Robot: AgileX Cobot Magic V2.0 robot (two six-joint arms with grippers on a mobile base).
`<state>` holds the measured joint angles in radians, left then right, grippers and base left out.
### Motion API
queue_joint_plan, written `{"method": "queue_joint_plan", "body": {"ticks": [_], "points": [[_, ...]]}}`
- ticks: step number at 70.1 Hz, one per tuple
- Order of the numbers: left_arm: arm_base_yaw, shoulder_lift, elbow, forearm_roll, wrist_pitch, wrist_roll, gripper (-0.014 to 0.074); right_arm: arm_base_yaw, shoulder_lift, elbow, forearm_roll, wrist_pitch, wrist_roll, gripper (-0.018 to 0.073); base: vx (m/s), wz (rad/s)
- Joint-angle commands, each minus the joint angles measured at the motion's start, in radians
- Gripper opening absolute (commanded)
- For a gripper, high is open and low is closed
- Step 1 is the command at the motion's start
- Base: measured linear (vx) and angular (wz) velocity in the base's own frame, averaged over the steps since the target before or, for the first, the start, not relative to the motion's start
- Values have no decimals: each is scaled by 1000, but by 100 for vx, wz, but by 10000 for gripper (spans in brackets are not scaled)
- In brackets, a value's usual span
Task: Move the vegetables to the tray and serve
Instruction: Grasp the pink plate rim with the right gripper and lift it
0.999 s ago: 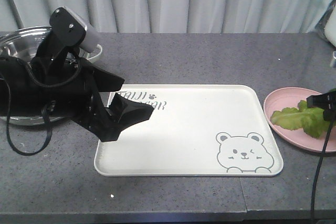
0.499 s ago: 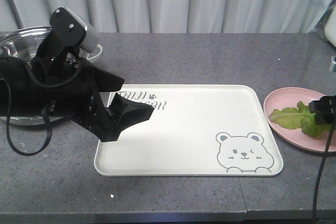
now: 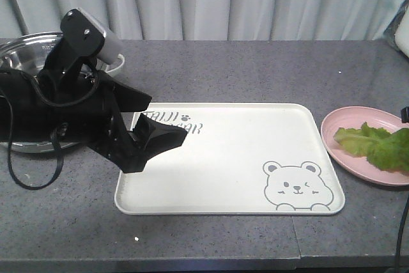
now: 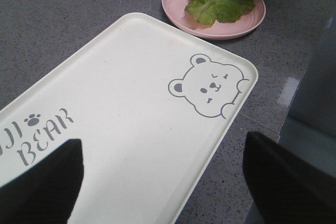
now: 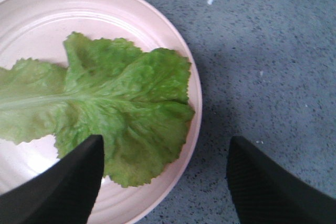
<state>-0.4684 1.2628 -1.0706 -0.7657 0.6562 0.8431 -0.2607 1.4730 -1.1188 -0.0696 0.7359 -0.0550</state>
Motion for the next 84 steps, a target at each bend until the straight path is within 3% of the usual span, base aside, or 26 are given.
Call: {"method": "queue_joint_plan", "body": {"ticks": [1, 11, 26, 39, 53, 84], "points": [[-3, -32, -27, -36, -32, -2, 583, -40, -37, -35, -19, -26, 33, 472, 0, 0], [-3, -32, -27, -36, -32, -2, 583, -123, -36, -35, 40, -20, 23, 471, 0, 0], [-3, -32, -27, -36, -31, -2, 583, -202, 32, -35, 264, -18, -160, 446, 0, 0], [-3, -32, -27, -39, -18, -2, 583, -231, 133, -109, 368, 52, -252, 407, 0, 0], [-3, -32, -27, -41, -8, -2, 583, -231, 240, -218, 374, 137, -264, 361, 0, 0], [-3, -32, -27, -42, -9, -2, 583, -229, 361, -283, 415, 142, -317, 272, 0, 0]]}}
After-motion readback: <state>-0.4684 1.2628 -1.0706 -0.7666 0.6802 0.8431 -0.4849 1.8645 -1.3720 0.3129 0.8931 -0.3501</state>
